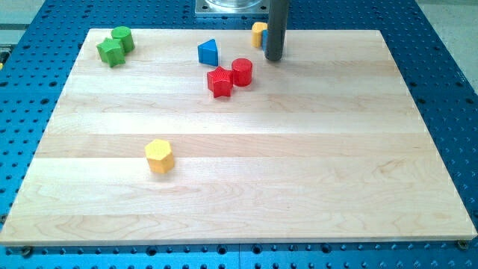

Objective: Place the yellow blocks together at the bottom left of the red star

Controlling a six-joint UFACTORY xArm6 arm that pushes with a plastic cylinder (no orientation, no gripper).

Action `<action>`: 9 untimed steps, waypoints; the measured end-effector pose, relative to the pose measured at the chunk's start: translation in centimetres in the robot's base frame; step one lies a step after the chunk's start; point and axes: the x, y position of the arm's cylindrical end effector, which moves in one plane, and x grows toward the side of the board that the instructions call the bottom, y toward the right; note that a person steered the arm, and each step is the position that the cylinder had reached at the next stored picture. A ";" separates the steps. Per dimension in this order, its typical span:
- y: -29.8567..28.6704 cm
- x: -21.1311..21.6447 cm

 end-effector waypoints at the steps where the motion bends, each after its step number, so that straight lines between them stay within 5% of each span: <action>1: 2.4 0.4; 2: 9.5 -6.2; 4: -1.6 -7.3; 6: -9.7 -0.5; 7: -7.9 -3.6; 9: -13.2 9.8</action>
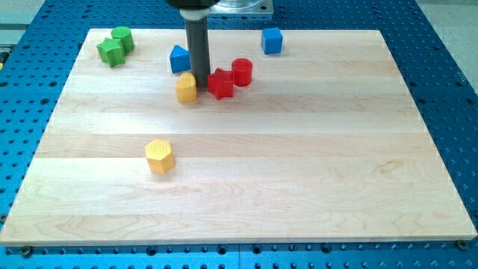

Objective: Place the yellow blocks together at the bottom left of the red star

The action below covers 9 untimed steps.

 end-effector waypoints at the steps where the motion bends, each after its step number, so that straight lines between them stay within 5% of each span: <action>1: -4.0 3.8; 2: -2.3 3.5; 3: -7.7 -1.9; 4: -12.4 2.9; 5: -8.1 6.7; 6: -12.8 9.0; 7: -5.8 10.4; 8: -6.0 8.2; 9: -13.2 7.3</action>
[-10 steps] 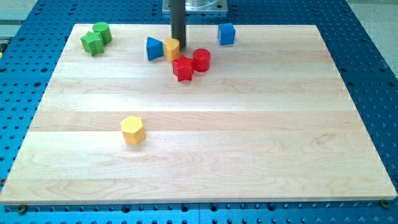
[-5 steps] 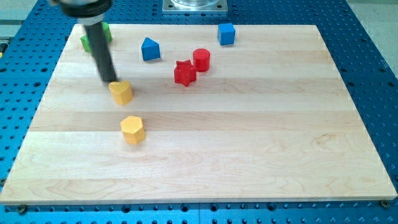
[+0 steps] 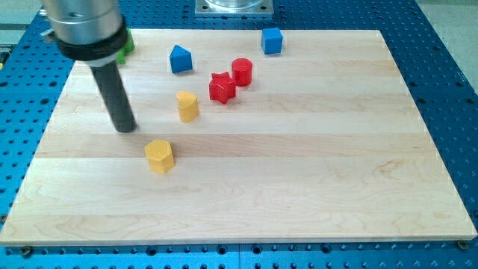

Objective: Place the yellow blocks together at the bottom left of the red star

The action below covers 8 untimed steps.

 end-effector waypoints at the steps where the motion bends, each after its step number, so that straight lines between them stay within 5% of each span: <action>1: -2.3 9.9; 2: 6.2 9.4; 3: 8.5 2.1; 5: 10.3 7.6; 8: 19.3 3.0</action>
